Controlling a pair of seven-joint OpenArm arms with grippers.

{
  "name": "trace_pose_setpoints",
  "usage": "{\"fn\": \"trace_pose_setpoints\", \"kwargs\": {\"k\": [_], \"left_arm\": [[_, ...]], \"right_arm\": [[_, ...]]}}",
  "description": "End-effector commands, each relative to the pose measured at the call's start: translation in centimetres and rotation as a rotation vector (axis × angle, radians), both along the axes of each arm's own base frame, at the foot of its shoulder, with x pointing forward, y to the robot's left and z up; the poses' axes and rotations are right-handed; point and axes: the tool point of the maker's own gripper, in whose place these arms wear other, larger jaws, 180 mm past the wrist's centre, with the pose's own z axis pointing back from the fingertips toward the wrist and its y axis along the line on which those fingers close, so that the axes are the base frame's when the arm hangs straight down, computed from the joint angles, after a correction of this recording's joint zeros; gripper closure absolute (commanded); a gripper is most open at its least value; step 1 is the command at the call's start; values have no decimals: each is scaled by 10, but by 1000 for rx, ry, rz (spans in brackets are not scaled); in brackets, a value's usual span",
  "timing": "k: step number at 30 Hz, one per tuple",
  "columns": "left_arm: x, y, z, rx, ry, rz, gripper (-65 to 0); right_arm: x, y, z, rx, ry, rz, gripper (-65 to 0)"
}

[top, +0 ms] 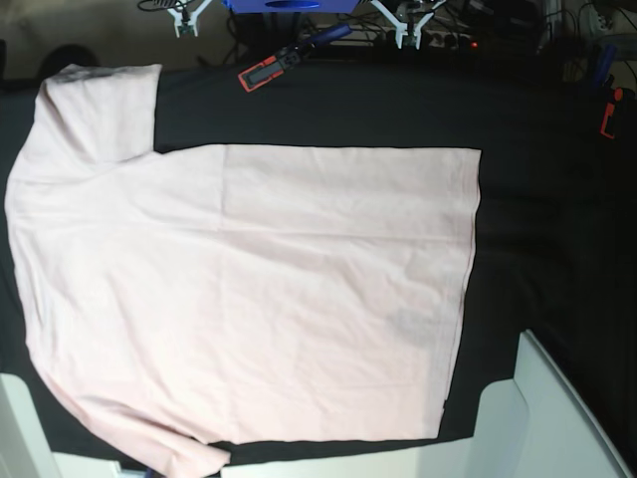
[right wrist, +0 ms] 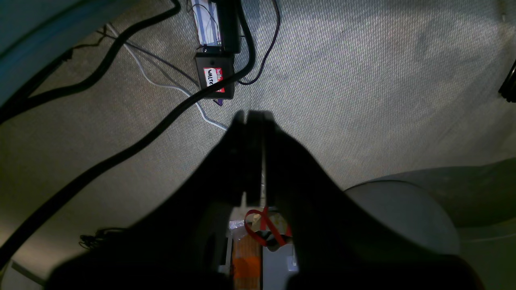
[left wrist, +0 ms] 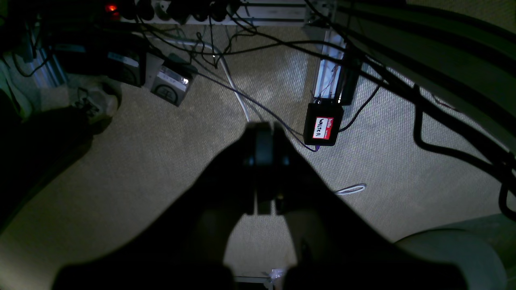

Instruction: Fold the T-shirt properly

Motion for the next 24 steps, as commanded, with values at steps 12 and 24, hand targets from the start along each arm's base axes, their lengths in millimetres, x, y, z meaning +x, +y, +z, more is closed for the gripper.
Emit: {"fn": "trace_pose_setpoints", "kwargs": {"k": [12, 24], "left_arm": [[-1, 36, 21, 73, -120, -41, 0], [27, 62, 68, 134, -314, -103, 0]], "right_arm": [[-28, -6, 7, -11, -19, -6, -1], [-21, -58, 52, -130, -140, -115, -1]]}}
